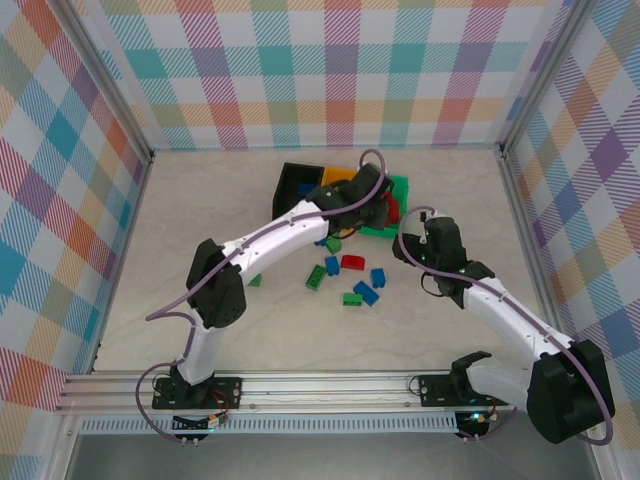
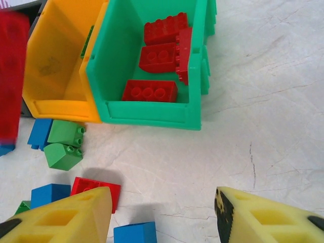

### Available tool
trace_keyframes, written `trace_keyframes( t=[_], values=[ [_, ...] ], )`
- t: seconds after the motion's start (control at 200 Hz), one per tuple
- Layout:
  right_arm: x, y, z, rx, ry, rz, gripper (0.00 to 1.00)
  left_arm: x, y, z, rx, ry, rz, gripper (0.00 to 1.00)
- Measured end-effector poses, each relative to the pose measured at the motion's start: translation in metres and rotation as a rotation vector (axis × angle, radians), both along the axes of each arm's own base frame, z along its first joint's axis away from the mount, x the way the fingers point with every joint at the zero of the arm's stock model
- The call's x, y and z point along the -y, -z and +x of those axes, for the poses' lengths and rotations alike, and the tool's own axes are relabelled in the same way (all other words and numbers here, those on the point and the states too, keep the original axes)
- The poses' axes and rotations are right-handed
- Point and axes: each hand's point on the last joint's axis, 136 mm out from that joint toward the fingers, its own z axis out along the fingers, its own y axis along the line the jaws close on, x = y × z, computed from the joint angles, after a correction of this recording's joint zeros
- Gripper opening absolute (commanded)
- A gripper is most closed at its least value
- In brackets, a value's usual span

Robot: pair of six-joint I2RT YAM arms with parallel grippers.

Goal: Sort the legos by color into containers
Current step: Place the lego in the container, then pick up the lego from the center of the table.

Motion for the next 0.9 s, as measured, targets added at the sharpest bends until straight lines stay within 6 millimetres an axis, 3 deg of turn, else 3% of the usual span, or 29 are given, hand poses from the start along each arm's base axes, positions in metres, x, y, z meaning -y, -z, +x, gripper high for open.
trace_keyframes(
  t=[0.18,0.215,0.26,0.285,0.45,0.56,0.9],
  values=[
    [0.004,0.009,-0.002,-0.012,0.018,0.005,0.57,0.017,0.013,0.049,0.039,-0.007,-0.014,0.27],
    [0.004,0.010,-0.003,-0.014,0.020,0.007,0.57,0.019,0.018,0.056,0.040,-0.007,-0.012,0.35],
    [0.004,0.012,-0.003,-0.016,0.021,0.007,0.57,0.021,0.024,0.064,0.037,-0.010,-0.017,0.56],
    [0.004,0.012,-0.003,-0.018,0.023,0.009,0.57,0.022,0.027,0.068,0.039,-0.007,-0.012,0.62],
    [0.004,0.012,-0.003,-0.017,0.026,0.012,0.57,0.019,0.039,0.074,0.019,0.004,0.004,0.64],
    [0.004,0.012,-0.003,-0.014,0.026,0.014,0.57,0.012,0.048,0.062,-0.010,0.030,0.024,0.65],
    [0.003,0.010,0.000,-0.003,0.028,0.025,0.57,-0.042,0.095,-0.020,-0.195,0.110,0.101,0.75]
  ],
)
